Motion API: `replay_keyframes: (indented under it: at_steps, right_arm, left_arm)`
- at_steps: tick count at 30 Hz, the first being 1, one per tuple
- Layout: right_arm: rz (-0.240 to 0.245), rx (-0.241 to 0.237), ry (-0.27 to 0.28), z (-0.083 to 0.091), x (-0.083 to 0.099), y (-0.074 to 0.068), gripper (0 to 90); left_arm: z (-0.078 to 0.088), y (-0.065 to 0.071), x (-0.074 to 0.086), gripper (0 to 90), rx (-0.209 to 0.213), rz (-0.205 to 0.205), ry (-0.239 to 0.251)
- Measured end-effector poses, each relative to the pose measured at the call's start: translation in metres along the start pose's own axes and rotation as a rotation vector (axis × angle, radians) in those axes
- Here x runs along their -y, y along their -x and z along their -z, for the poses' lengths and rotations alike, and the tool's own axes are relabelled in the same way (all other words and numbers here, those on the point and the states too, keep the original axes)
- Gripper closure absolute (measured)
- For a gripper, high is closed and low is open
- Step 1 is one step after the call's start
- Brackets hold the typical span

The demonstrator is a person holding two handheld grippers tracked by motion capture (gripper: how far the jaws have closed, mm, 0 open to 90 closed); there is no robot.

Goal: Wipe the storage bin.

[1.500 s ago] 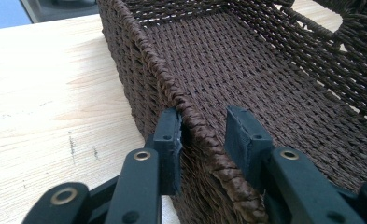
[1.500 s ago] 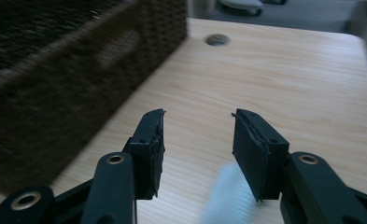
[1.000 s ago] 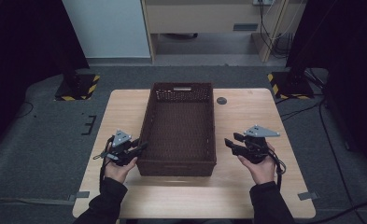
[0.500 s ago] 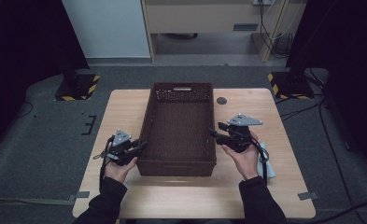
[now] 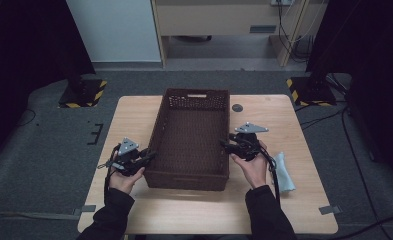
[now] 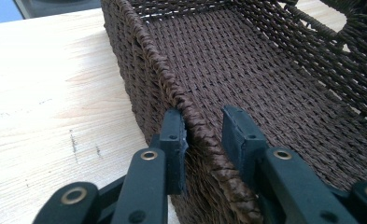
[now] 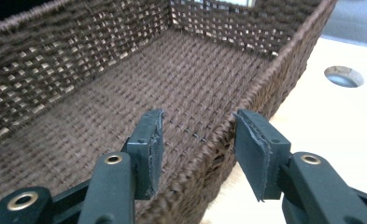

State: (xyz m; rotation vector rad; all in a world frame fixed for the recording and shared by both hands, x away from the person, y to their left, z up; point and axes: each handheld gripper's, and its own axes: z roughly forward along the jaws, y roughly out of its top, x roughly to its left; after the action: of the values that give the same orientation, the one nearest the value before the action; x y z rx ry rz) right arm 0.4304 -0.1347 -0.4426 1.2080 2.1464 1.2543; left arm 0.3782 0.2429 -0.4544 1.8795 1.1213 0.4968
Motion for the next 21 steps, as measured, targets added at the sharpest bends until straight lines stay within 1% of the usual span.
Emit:
replay_keyframes:
  at_steps: [2, 5, 6, 9, 12, 14, 16, 17, 19, 20, 21]
  right_arm:
    - [0.023, 0.032, -0.024, -0.004, 0.002, -0.001, 52.5]
    - [0.008, 0.03, -0.012, -0.007, 0.004, 0.0, 53.9]
    - [-0.006, 0.03, -0.007, -0.007, 0.005, 0.0, 54.4]
    - [-0.024, 0.027, -0.003, -0.007, 0.006, 0.0, 55.4]
    - [-0.014, 0.034, -0.006, -0.006, 0.006, -0.001, 56.1]
    - [-0.013, 0.037, -0.003, -0.006, 0.007, -0.002, 56.5]
    - [-0.022, 0.035, 0.0, -0.005, 0.008, -0.003, 56.9]
    - [-0.024, 0.033, -0.002, -0.004, 0.008, -0.004, 57.1]
    - [-0.035, 0.038, 0.002, -0.003, 0.01, -0.005, 57.3]
    - [-0.045, 0.044, 0.004, -0.003, 0.01, -0.007, 57.4]
    - [-0.041, 0.05, 0.0, -0.002, 0.01, -0.009, 57.4]
  left_arm:
    - [0.0, -0.001, 0.0, 69.4, 0.007, 0.004, 0.005]
    - [0.001, -0.002, 0.001, 68.2, 0.008, 0.006, 0.021]
    - [0.001, -0.002, 0.002, 67.5, 0.009, 0.005, 0.027]
    - [0.002, -0.004, 0.004, 61.4, 0.009, 0.023, 0.044]
    - [0.006, -0.003, 0.005, 56.2, 0.01, 0.023, 0.049]
    - [0.008, -0.001, 0.006, 55.7, 0.004, 0.009, 0.046]
    - [0.011, 0.002, 0.006, 55.1, 0.005, 0.002, 0.047]
    - [0.013, 0.002, 0.006, 53.6, 0.009, 0.005, 0.059]
    - [0.017, 0.003, 0.005, 50.7, 0.027, 0.025, 0.075]
    - [0.018, 0.004, 0.004, 50.6, 0.022, 0.028, 0.069]
    - [0.018, 0.005, 0.004, 51.7, 0.014, 0.024, 0.062]
